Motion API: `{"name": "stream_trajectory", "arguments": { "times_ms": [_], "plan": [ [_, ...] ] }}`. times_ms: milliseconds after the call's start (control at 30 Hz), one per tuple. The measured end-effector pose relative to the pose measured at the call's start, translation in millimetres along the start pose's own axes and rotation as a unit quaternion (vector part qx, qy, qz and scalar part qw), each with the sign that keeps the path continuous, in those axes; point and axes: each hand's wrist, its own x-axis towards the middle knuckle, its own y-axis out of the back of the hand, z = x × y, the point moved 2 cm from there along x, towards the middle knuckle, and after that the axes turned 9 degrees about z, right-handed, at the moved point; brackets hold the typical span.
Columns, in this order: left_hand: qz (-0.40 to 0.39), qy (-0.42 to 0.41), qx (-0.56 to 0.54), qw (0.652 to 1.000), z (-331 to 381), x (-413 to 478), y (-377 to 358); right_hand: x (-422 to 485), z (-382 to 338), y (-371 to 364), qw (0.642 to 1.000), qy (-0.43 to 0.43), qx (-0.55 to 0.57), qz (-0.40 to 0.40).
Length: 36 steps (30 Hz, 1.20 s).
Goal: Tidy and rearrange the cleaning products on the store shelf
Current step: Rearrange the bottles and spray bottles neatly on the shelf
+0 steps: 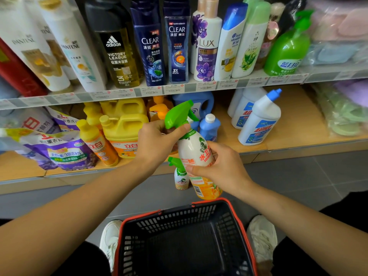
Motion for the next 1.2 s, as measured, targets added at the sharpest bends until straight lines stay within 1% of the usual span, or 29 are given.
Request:
{"name": "stream_trajectory", "arguments": {
  "times_ms": [133,233,300,367,433,500,567,633,767,867,900,933,1000,1067,1133,1200],
  "plan": [
    [-0.060,-0.015,-0.016,0.998,2.6,-4.3,-1.4,7.9,10.4,3.3,0.992,-0.067,0.107,-0.024],
    [-0.125,-0.005,-0.048,0.991,2.6,-9.1,-0.9,10.0,13.8,7.7,0.983,-0.090,0.159,-0.029],
    [-0.168,0.004,-0.043,0.985,-1.2,-12.6,0.6,10.3,13.2,11.3,0.975,-0.101,0.196,-0.023],
    [-0.213,-0.013,0.020,0.977,-8.4,-19.0,0.9,11.6,12.3,15.4,0.970,-0.110,0.218,-0.006],
    [-0.255,-0.042,0.103,0.960,-18.5,-28.8,-1.1,13.5,10.8,19.9,0.966,-0.116,0.231,0.009],
    [-0.276,-0.062,0.159,0.946,-27.4,-40.5,-4.1,15.3,10.0,23.6,0.959,-0.136,0.249,0.011],
    [-0.268,-0.087,0.176,0.943,-33.1,-48.8,-7.2,15.8,9.8,25.7,0.946,-0.165,0.278,0.011],
    [-0.245,-0.111,0.157,0.950,-34.3,-54.0,-9.8,16.1,9.1,26.3,0.931,-0.191,0.311,0.009],
    [-0.179,-0.126,0.070,0.973,-24.5,-54.9,-10.6,18.3,7.5,28.4,0.900,-0.230,0.371,0.005],
    [-0.143,-0.116,-0.006,0.983,-16.0,-51.9,-8.2,21.0,8.4,29.7,0.879,-0.255,0.403,0.005],
    [-0.135,-0.114,-0.027,0.984,-12.8,-50.4,-7.2,20.7,9.5,29.7,0.879,-0.264,0.396,0.001],
    [-0.129,-0.113,-0.042,0.984,-9.5,-48.5,-6.1,19.3,10.9,29.6,0.888,-0.273,0.369,-0.008],
    [-0.126,-0.116,-0.045,0.984,-3.9,-42.2,-3.4,14.2,11.8,29.9,0.920,-0.282,0.270,-0.036],
    [-0.129,-0.126,-0.029,0.983,-0.6,-35.2,0.5,11.3,11.8,32.2,0.946,-0.268,0.176,-0.044],
    [-0.130,-0.139,-0.003,0.982,1.5,-29.3,3.8,10.2,9.5,36.4,0.969,-0.221,0.110,-0.010],
    [-0.125,-0.149,0.027,0.981,2.8,-24.7,5.5,10.7,9.7,40.1,0.990,-0.118,0.052,0.056]
  ]
}}
